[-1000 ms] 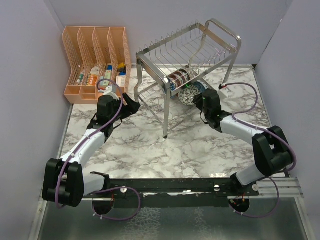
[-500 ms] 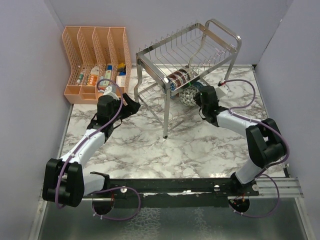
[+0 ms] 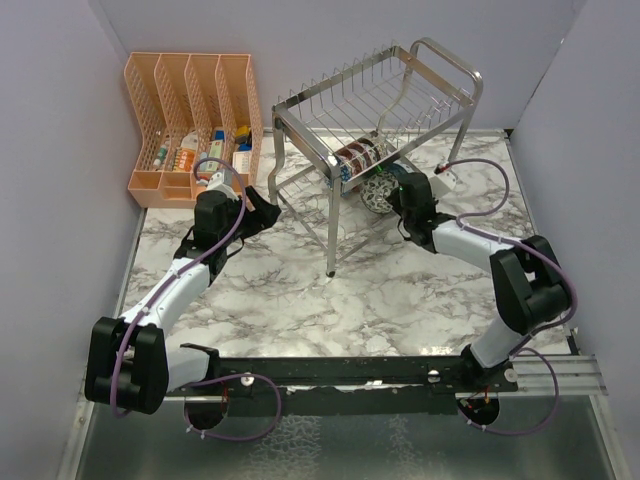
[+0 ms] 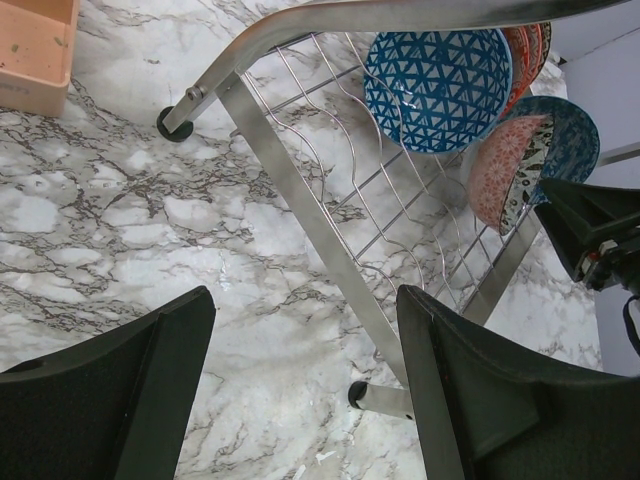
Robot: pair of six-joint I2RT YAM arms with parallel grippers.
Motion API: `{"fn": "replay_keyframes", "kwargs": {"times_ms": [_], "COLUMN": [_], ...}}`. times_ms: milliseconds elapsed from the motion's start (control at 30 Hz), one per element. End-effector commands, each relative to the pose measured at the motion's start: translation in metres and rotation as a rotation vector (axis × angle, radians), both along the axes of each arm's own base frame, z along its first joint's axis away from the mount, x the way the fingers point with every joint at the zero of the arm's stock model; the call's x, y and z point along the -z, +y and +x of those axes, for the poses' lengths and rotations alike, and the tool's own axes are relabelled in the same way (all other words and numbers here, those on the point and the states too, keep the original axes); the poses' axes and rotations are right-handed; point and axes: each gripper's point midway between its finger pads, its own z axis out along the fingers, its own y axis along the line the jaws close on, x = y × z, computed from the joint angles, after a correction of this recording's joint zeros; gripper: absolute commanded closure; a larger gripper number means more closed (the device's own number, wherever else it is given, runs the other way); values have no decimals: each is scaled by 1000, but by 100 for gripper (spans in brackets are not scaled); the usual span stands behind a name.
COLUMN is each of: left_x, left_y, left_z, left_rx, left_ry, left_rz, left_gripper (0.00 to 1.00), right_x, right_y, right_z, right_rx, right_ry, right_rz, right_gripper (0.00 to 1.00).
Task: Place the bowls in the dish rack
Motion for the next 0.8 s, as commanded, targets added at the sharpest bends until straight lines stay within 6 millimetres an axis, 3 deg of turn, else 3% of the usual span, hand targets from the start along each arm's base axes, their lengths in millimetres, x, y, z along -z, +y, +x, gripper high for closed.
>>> {"fn": "replay_keyframes", "kwargs": {"times_ms": [0,133,267,767], "left_x": [-2,-1,-1,-3], "left_y": [0,-1,0,2], "left_z": [2,2,1,0], "left_rx": [6,10,7,2], "left_ry": [-20,-17,-18,-21], "left_rz": [6,3,4,12], "left_gripper": [24,24,24,24], "right_x": [-29,-30,-19,1], "right_y": [-6,-9,-7,2], "right_z": [-8,-12,-10,10], "right_rx": [1,3,-7,-37], "right_ry": [-56,-52,-22,15], "right_rz": [12,9,-12,-70], "right_gripper": [55,53,53,58]}}
